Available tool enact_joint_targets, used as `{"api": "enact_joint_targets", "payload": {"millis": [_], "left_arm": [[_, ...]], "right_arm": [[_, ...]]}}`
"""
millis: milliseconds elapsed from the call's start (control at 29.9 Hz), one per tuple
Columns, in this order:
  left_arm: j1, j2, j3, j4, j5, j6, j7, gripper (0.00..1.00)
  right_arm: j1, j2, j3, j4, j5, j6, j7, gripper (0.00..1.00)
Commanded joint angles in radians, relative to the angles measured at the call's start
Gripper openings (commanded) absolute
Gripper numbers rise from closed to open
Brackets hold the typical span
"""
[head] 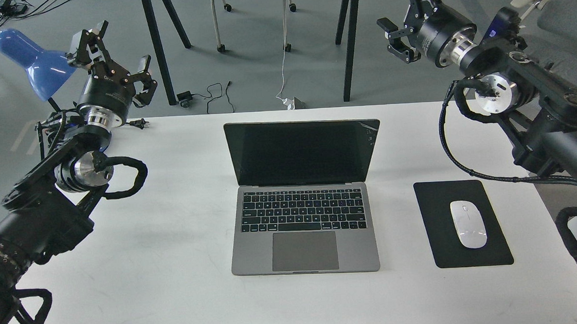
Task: Close notebook with right arm
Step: 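Swing the right gripper inward above the laptop's raised screen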
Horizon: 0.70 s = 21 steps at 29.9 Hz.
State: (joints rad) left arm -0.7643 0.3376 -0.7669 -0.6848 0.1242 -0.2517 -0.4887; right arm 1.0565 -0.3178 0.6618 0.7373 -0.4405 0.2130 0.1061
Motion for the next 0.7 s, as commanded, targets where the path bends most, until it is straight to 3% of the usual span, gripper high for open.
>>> {"api": "enact_joint_targets", "payload": {"millis": [0, 268, 670], "left_arm": [[-0.001, 0.0, 0.0, 0.001, 0.0, 0.0, 0.0, 1.0], [0.0, 0.0, 0.0, 0.001, -0.001, 0.0, 0.0, 1.0], [0.0, 0.0, -0.002, -0.001, -0.001, 0.0, 0.0, 1.0]], "right_arm": [[0.063, 0.028, -0.117, -0.074, -0.012, -0.007, 0.0, 1.0], [0.109, 0.103, -0.251, -0.141, -0.012, -0.007, 0.0, 1.0], [0.128, 0.112, -0.395, -0.13, -0.011, 0.04, -0.011, 1.0]]}}
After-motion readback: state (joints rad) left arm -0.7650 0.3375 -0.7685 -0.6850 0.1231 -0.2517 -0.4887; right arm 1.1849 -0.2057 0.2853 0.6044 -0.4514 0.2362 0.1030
